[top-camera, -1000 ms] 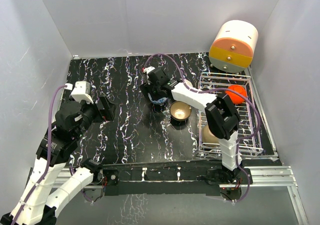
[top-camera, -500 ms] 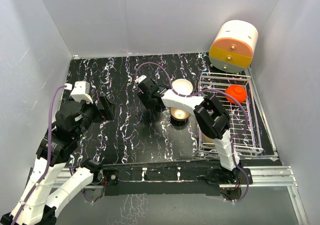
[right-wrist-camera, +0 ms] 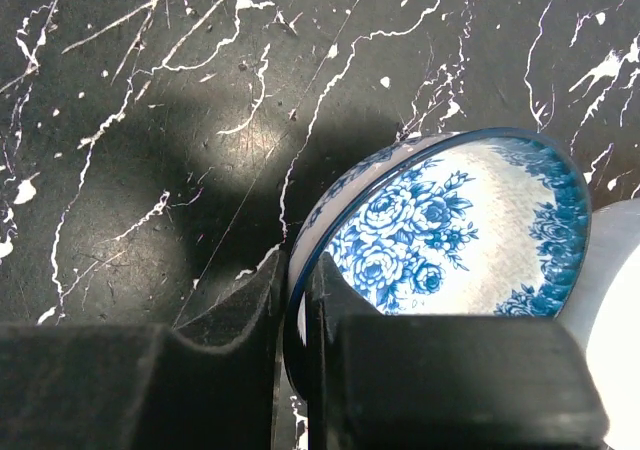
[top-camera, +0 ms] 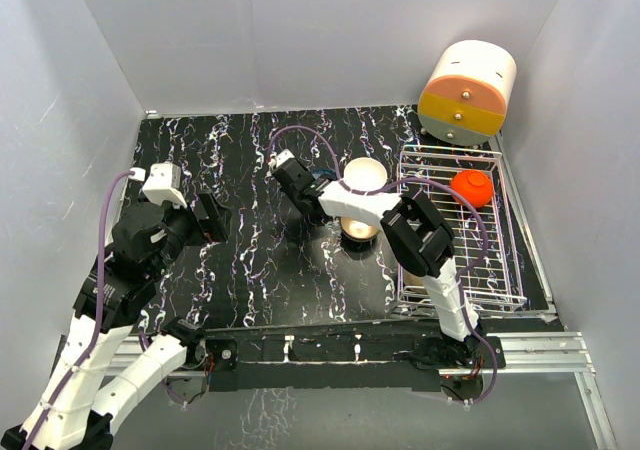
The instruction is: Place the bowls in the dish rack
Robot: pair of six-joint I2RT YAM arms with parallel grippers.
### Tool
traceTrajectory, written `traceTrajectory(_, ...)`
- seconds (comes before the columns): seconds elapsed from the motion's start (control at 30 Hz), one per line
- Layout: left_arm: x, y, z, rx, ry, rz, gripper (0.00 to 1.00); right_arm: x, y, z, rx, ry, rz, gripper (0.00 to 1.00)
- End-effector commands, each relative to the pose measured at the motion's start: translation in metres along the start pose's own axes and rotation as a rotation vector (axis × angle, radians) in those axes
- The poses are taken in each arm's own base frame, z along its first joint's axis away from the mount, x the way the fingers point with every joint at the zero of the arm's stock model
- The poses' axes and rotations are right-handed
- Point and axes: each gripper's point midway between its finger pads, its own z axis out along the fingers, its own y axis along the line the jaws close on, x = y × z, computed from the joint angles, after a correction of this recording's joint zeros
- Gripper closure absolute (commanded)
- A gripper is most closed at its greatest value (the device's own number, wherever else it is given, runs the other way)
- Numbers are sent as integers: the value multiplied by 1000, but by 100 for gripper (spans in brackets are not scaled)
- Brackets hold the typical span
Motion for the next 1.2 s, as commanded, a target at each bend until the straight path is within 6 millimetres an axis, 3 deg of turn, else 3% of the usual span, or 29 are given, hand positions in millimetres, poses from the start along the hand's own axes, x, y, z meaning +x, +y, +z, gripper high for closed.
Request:
traceTrajectory(0.0,0,1,-1,-3,-12,4,3,-32,12,-18,-85,-104,51,92)
traceTrajectory(0.13,0,1,-2,-1,-12,1,3,-59,22,-48,-203,-228,129,92)
traceTrajectory(0.27,-2,1,-4,-3,-15,1,3,-92,24,-95,-368,-366,234,92)
traceTrajectory(0.4,-4,1,-6,0,-22,-1,3,-119,1,-157,-530,-539,382,92)
traceTrajectory(0.5,-5,-1,-5,8,-24,-3,3,-122,-36,-194,-615,-640,500,92)
traceTrajectory(0.73,-5,-8,1,37,-17,-3,3,-78,-133,-254,-700,-799,782,92)
traceTrajectory(0.9,-6,-12,3,56,-14,-1,3,-42,-184,-285,-657,-874,877,92)
traceTrajectory(1.03,-8,-15,3,71,-13,-3,3,-8,-219,-293,-614,-891,1000,92)
traceTrajectory(1.17,-10,-17,1,75,-12,-6,3,31,-233,-289,-653,-895,1156,92)
